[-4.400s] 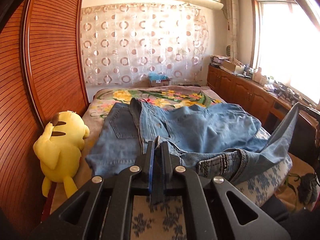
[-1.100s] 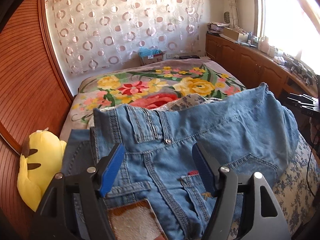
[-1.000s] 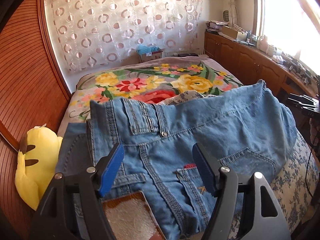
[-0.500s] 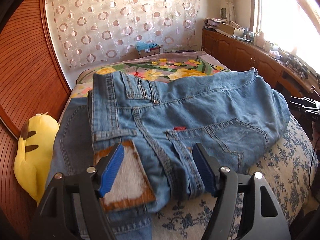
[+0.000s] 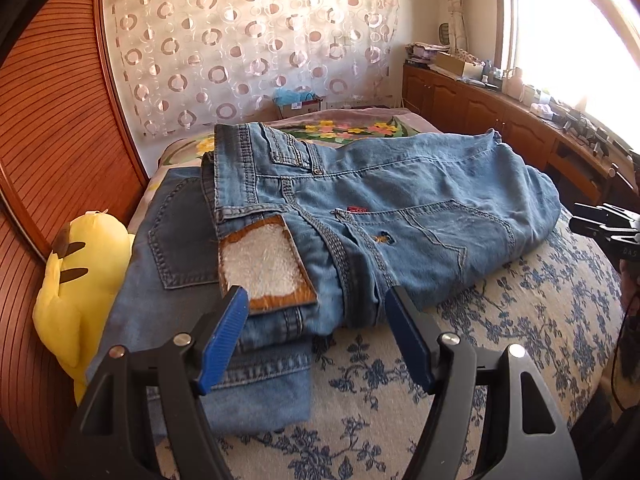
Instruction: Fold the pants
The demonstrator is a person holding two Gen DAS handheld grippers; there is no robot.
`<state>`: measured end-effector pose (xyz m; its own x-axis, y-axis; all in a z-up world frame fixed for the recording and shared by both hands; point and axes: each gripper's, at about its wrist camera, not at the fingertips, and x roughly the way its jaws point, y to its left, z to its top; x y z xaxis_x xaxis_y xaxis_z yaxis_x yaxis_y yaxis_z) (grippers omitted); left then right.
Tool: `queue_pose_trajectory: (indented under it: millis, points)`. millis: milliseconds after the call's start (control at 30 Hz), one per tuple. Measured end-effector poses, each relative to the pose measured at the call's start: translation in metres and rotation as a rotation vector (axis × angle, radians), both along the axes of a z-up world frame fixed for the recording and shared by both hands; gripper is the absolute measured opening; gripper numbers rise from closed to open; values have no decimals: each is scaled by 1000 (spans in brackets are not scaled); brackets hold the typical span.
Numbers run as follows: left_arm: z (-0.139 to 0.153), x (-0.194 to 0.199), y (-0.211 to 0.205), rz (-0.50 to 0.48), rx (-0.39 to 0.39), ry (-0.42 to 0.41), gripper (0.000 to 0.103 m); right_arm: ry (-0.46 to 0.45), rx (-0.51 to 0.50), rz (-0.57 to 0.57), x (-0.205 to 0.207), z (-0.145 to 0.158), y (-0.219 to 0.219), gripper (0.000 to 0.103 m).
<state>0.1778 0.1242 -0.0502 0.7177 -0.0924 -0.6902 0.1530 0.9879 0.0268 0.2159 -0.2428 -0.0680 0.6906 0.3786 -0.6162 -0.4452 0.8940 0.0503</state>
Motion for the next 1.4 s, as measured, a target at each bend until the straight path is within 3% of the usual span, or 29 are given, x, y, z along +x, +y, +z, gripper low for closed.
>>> queue_pose_trajectory:
  millis: [400,667,867,1000,1167,1233,1267,1300,1367,1400]
  points:
    - [-16,-32,19,48,-15,29,71,3,-26,37,-6,-25,40,66]
    - [-8,-29,21,38,-18,3,70,38,-132,79,6,-38,71,66]
    - [-11,-14,23,30,-21,13,45,56,-229,81,16,-49,82,67]
    - [-16,-7,25,50,0,17,37,59,-261,87,20,-52,86,67]
    - [-22,-1,28,62,3,37,35,52,-263,90,24,-52,90,67]
    - [-21,0,27,63,10,28,32,51,-260,92,26,-52,90,60]
    - [-20,0,26,66,14,24,27,49,-257,95,26,-51,90,50]
    - [-20,0,26,70,19,19,23,44,-254,97,26,-50,89,34]
    - [-16,1,26,74,18,8,12,34,-254,99,26,-48,88,10]
    - [-14,1,26,72,14,5,11,35,-254,106,27,-47,88,6]
